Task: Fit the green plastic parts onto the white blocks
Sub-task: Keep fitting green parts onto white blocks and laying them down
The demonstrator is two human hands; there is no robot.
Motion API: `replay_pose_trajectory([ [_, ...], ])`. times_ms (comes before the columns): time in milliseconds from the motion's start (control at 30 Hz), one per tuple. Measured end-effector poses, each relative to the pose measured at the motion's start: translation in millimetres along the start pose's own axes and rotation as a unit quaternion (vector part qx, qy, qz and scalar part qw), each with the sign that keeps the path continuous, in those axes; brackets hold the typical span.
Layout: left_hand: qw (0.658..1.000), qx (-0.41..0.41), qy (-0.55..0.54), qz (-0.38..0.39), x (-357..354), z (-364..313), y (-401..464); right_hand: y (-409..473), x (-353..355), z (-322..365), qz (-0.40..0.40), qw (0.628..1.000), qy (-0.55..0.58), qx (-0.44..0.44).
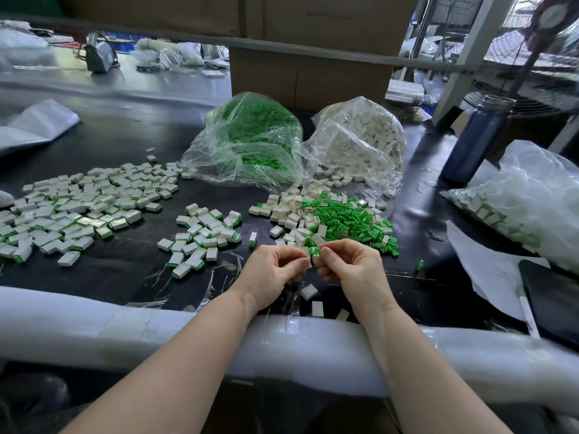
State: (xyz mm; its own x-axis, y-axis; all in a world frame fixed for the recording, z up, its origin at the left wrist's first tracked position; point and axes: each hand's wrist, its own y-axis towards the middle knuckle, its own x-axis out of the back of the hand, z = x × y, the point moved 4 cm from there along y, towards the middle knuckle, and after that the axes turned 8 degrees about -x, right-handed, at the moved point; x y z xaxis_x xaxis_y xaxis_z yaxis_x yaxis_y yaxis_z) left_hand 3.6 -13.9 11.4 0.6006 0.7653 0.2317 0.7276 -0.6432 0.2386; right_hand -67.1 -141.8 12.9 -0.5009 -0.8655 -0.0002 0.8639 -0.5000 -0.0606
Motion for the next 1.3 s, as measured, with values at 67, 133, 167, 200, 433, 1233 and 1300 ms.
replay_pose_trajectory([
  [67, 1.000, -0.003, 0.000, 0.000, 0.0, -0.2, 0.3, -0.2, 0.0, 0.3, 0.005, 1.000, -0.004, 0.000],
  [133, 1.000, -0.004, 0.000, -0.001, 0.2, 0.1, 0.4, -0.5, -0.1, 0.9, 0.008, 1.000, 0.000, 0.000],
  [167, 1.000, -0.003, -0.001, -0.002, 0.4, 0.8, 0.4, -0.4, 0.1, 0.8, 0.007, 1.000, 0.002, 0.000],
  [200, 1.000, -0.002, -0.004, -0.003, 0.3, 1.4, 0.6, -0.3, 0.3, 0.5, 0.004, 1.000, 0.003, -0.001],
  [433, 1.000, -0.002, -0.013, -0.007, 1.0, 2.3, 0.8, -0.5, 0.0, 0.2, 0.006, 1.000, 0.003, -0.003],
  [1233, 0.999, 0.023, -0.033, -0.003, 1.7, 3.9, -0.1, -0.7, -3.4, 0.3, 0.009, 0.995, -0.091, 0.039],
  [1300, 0.999, 0.022, -0.030, -0.002, 1.5, 3.8, -0.4, -0.5, -4.5, -0.1, 0.016, 0.995, -0.095, 0.036],
])
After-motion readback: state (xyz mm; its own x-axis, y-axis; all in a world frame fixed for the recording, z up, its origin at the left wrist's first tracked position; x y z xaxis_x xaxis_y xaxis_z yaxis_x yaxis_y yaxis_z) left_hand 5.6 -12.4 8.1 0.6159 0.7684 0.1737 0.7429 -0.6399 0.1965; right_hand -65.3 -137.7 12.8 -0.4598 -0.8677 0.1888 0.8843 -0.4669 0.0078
